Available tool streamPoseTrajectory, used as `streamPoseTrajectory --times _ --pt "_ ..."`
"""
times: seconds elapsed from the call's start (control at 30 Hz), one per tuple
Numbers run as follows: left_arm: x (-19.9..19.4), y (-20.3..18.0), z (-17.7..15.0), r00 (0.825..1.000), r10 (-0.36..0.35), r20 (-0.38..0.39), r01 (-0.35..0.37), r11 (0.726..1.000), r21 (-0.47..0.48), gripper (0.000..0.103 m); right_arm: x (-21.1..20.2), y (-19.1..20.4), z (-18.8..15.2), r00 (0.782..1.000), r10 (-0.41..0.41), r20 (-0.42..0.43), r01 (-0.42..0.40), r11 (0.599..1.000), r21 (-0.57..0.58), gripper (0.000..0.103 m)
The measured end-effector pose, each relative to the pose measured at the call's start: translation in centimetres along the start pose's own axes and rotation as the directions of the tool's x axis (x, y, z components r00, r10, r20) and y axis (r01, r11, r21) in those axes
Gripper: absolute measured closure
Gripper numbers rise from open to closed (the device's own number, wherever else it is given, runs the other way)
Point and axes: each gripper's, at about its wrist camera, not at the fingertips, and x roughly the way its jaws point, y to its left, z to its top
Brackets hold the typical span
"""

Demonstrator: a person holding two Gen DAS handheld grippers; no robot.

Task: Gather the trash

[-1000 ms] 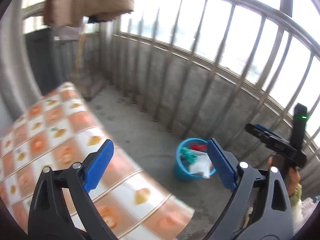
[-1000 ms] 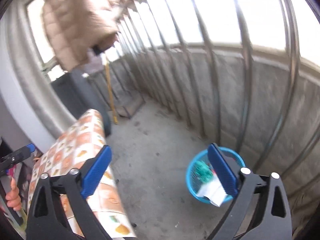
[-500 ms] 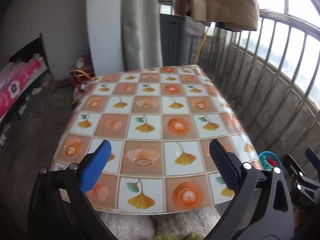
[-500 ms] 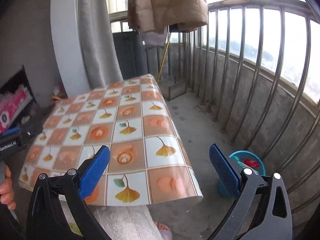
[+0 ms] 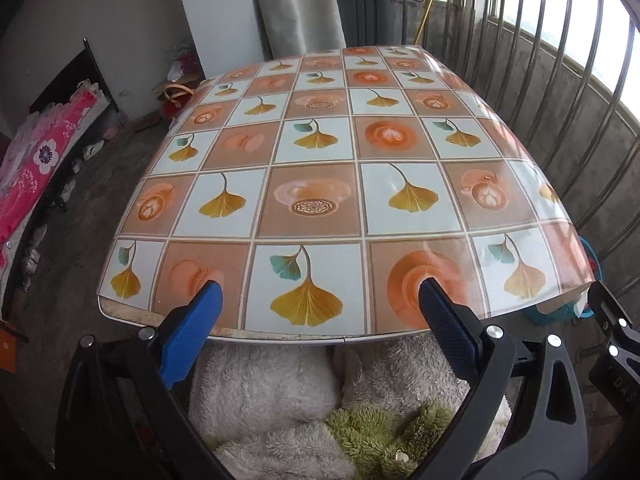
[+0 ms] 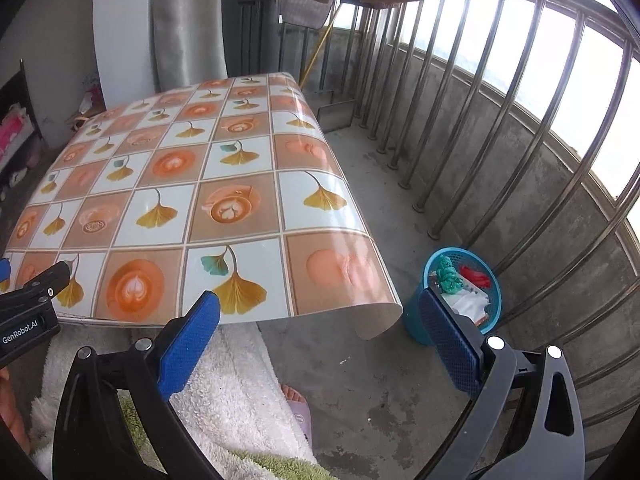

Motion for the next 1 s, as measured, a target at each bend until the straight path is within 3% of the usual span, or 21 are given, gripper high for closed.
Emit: streamPoseTrajectory --times 0.6,1.0 --pt "1.2 -5.0 1.2 0.997 -0.063 -0.033 0.067 0.988 0.143 0.009 2.1 -3.0 0.2 0.995 -0.079 -0.069 0.082 0.995 0.053 0.006" --pt "1.1 -5.4 1.5 0.996 -0.082 -0.032 0.086 0.984 0.155 0.009 2.3 -3.6 0.2 0.995 -0.069 -0.077 0.075 0.994 0.076 0.006"
